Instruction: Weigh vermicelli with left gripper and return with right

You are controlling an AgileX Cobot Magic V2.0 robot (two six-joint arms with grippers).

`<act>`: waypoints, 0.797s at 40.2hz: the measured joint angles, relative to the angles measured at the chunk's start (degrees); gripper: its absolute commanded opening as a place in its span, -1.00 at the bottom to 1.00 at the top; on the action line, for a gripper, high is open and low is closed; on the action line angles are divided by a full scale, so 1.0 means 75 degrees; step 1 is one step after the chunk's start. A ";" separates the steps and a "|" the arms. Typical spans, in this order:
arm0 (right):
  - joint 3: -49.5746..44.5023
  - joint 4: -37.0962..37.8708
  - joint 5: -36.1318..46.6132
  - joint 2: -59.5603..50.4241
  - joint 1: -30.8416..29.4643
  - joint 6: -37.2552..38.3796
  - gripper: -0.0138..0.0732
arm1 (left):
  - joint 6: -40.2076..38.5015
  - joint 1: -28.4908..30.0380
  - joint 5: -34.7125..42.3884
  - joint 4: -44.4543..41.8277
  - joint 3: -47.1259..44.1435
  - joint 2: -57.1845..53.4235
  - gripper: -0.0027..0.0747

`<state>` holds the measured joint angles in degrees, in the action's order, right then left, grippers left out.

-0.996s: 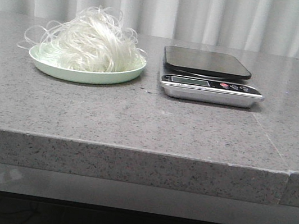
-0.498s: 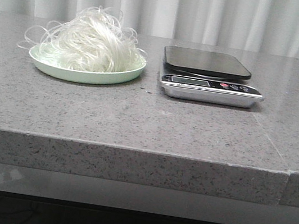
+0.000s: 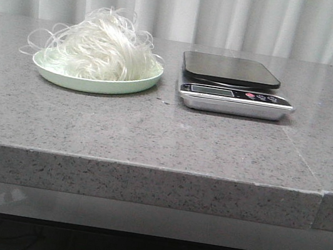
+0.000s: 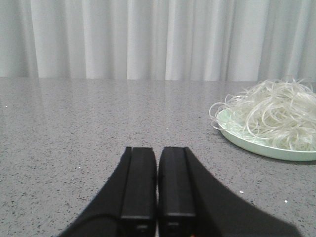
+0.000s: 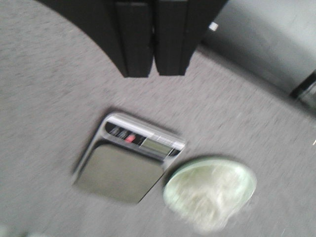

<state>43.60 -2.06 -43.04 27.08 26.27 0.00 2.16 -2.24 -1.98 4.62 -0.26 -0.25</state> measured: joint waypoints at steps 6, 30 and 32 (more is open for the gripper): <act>-0.1034 0.0016 0.1132 -0.1144 -0.1078 0.0000 -0.32 | 0.0000 0.0000 0.0000 0.0000 0.0000 0.0000 -0.53; -0.5762 -0.0295 0.4382 -0.3692 -0.3435 0.0000 -0.32 | 0.0000 0.0000 0.0000 0.0000 0.0000 0.0000 -0.53; -0.5942 -0.0351 0.4681 -0.3692 -0.3454 0.0041 -0.32 | 0.0000 0.0000 0.0000 0.0000 0.0000 0.0000 -0.53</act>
<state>-0.96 -4.70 -7.93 -0.61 0.36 0.31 2.16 -2.24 -1.98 4.62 -0.26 -0.25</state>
